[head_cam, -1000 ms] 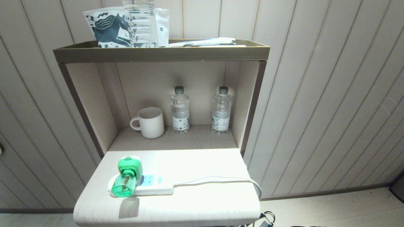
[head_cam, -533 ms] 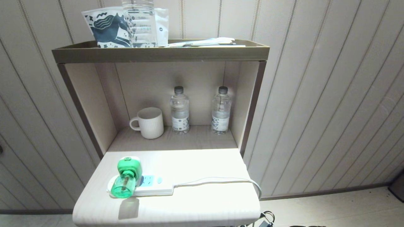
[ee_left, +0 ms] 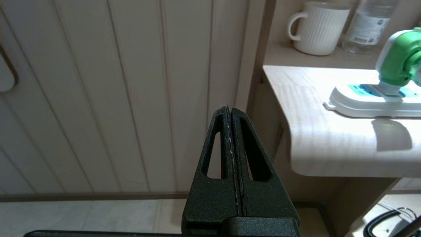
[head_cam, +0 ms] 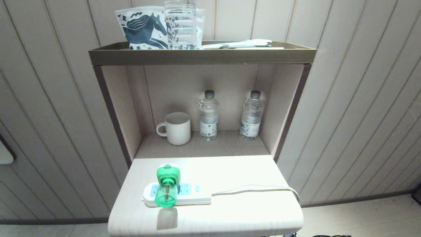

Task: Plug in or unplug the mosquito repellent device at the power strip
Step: Hold the socket with your right hand and unplug it with your left hand

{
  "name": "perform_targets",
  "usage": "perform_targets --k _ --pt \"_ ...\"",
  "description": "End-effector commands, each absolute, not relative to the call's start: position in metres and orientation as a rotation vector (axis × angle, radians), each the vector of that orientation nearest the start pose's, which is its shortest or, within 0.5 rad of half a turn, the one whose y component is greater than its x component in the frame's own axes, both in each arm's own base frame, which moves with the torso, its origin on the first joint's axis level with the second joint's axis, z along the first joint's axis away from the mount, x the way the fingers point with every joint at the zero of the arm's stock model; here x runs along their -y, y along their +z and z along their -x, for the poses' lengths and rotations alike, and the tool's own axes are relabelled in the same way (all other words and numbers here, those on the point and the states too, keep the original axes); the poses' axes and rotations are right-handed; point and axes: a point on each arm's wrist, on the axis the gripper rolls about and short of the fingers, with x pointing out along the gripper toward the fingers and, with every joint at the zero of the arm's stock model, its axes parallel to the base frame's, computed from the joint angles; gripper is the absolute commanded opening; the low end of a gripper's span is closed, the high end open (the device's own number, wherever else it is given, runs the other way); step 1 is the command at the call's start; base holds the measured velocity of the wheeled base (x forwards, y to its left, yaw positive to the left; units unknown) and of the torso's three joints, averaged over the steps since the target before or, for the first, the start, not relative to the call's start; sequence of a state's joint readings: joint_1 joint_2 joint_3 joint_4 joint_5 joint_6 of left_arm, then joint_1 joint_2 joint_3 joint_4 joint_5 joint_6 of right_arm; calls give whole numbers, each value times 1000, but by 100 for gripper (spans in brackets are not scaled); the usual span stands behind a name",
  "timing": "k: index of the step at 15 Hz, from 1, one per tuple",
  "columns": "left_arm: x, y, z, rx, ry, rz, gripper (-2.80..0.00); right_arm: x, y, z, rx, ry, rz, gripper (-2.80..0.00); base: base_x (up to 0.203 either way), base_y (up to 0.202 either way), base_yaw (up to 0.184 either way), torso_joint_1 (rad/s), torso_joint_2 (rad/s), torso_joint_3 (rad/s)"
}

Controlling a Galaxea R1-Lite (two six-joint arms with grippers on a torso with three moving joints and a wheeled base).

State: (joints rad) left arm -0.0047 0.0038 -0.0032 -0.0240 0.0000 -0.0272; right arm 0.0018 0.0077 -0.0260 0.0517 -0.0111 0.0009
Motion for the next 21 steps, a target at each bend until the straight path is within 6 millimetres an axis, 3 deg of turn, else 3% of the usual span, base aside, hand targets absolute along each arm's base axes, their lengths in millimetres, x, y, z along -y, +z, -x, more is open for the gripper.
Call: perform_targets --k 1,21 --pt "0 79 23 23 -3 28 -280 0 78 24 -35 -9 0 -280 0 55 2 10 5 7" --pt "0 79 23 20 -2 29 -280 0 78 24 -34 -7 6 -280 0 0 0 0 0 0"
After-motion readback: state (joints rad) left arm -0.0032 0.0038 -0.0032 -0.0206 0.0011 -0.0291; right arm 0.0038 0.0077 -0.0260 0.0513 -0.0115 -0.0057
